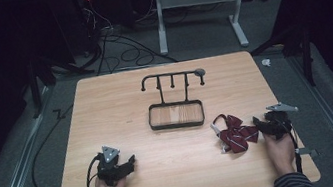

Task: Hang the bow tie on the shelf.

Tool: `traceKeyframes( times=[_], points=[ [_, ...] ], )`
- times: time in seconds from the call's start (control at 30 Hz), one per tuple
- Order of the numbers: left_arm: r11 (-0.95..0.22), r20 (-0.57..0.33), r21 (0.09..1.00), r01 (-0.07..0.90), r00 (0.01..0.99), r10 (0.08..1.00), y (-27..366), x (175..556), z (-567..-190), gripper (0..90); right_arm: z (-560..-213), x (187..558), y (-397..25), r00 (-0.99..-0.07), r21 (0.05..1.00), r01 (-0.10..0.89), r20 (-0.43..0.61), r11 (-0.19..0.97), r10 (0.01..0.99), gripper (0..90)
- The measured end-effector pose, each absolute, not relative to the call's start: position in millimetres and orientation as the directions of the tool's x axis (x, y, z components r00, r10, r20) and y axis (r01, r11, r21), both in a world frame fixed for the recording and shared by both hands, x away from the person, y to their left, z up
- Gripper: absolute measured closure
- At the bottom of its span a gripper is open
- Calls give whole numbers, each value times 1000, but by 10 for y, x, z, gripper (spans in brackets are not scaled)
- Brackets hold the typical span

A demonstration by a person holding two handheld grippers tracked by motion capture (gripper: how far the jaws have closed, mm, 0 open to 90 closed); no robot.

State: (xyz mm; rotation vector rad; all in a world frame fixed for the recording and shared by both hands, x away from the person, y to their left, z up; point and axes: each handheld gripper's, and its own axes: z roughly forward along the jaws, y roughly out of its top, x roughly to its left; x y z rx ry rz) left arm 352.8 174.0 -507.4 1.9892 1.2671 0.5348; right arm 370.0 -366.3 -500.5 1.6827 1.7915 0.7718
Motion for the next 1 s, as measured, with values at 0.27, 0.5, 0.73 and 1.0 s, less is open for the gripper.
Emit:
traceKeyframes(
  times=[0.27,0.5,0.73,1.0],
  points=[
    [-269,-30,747,608,434,900,1741,3528,-5074,316,-5004,3700,-3663,-58,734,678,-11,47,998,497],
    [-270,-28,747,608,434,900,1739,3528,-5073,314,-5004,3700,-3663,-63,734,678,-9,49,998,500],
    [-265,-34,747,609,433,901,1744,3529,-5073,312,-5005,3698,-3661,-77,737,673,-11,60,997,534],
    [-268,-32,747,609,435,900,1741,3528,-5073,308,-4943,3649,-3643,-94,747,663,12,53,996,589]
  ],
)
